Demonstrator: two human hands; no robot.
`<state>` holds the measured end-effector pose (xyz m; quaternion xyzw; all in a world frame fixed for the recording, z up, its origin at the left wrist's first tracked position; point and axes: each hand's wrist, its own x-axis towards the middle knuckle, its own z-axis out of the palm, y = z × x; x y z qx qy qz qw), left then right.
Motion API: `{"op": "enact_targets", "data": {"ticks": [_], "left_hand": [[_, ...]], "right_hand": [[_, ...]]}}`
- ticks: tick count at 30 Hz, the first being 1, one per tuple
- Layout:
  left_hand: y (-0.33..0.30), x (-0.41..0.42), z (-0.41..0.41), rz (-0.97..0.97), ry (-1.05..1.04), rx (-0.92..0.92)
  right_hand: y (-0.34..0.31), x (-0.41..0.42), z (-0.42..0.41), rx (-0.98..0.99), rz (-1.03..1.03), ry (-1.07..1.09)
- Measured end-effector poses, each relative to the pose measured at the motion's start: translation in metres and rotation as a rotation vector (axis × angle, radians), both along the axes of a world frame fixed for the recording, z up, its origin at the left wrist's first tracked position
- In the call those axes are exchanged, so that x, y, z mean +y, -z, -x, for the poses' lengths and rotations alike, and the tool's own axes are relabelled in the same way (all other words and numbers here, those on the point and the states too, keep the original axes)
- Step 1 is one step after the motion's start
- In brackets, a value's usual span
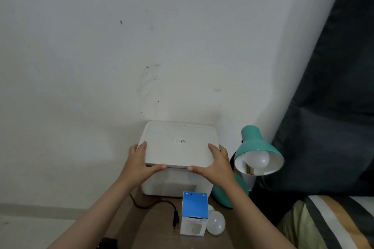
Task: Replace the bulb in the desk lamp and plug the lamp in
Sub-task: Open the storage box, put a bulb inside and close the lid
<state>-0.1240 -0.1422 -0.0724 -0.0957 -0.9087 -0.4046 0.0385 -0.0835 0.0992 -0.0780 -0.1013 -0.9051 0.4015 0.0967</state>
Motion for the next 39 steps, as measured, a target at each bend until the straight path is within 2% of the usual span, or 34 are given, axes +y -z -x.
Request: {"op": "enact_targets", "data": {"ticks": [7,16,23,27,34,39], "left_hand": [[-0.027,-0.011,-0.030,-0.041,-0.039,0.108],[0.004,-0.030,-0.164,-0.127,-0.092,0.125],[0.055,-0.028,-0.259,-0.089,-0.040,0.032],[0.091,-0.027,-0.300,-0.046,-0.048,-0.075],[0.131,-0.029,-0.320,0.098,-0.031,-0.176],[0.145,-0.030,-0.319,0.183,0.009,-0.162]], "right_hand": [[-0.029,-0.013,-0.033,0.112,-0.041,0.011],[-0.009,-0.029,-0.152,0.130,-0.165,-0.059],[0.046,-0.023,-0.260,0.046,-0.150,-0.051],[0.084,-0.019,-0.304,-0.081,-0.127,-0.009],[0.131,-0.023,-0.328,-0.233,-0.141,-0.018],[0.139,-0.028,-0.329,-0.230,-0.242,-0.020]]}}
